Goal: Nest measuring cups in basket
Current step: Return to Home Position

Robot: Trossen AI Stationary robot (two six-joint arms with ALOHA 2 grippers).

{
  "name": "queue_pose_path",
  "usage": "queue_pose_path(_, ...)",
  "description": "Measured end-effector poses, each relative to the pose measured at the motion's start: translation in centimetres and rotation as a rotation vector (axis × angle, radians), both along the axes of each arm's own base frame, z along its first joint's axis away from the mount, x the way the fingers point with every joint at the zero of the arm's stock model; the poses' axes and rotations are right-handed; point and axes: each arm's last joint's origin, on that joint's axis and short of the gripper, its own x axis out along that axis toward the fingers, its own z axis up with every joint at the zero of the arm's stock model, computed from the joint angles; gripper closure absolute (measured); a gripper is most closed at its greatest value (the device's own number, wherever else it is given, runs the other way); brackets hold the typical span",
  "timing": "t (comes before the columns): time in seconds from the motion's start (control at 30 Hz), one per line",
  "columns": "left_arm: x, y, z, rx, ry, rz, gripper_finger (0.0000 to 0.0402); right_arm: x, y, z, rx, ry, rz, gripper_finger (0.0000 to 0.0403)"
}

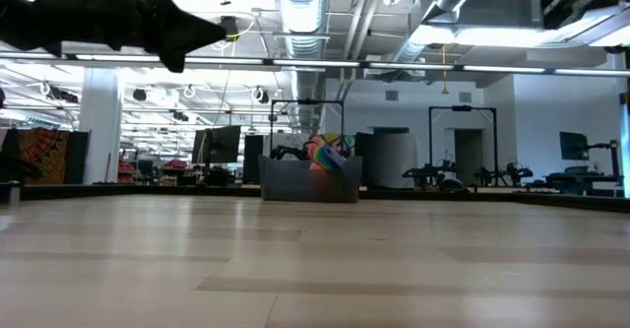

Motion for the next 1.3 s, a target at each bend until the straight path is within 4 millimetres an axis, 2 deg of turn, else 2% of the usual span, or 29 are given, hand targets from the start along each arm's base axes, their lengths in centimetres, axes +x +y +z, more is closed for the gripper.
queue_pose_path(0.1,-0.7,-0.1,-0.7,0.005,0.01,-0.003,0.0401,-0.7,0.2,-0.7,0.016,0.028,-0.021,0.0399)
queue_pose_path(0.23,-1.7,-0.2,-1.4,0.0,-0.011,0.007,0.0401,-0.5,0.2,-0.6,-0.006,0.03,-0.014,0.0397)
queue_pose_path(0.43,-3.4,-0.3,-2.8,-0.02,-0.048,0.017,0.0401,0.4,-0.1,-2.1,-0.011,0.031,-0.005,0.0398)
queue_pose_path(0.97,-6.0,-0.5,-3.4,0.006,0.02,0.013,0.0401,2.9,-0.9,-7.0,0.08,0.053,0.028,0.0398)
queue_pose_path(1.17,-6.8,-0.6,-3.7,-0.007,0.026,0.013,0.0401,3.8,-0.4,-8.8,0.139,0.005,0.109,0.0399)
queue_pose_path(1.3,-6.8,-0.6,-3.9,0.022,0.052,0.019,0.0401,4.4,0.3,-10.3,0.167,0.039,0.102,0.0399)
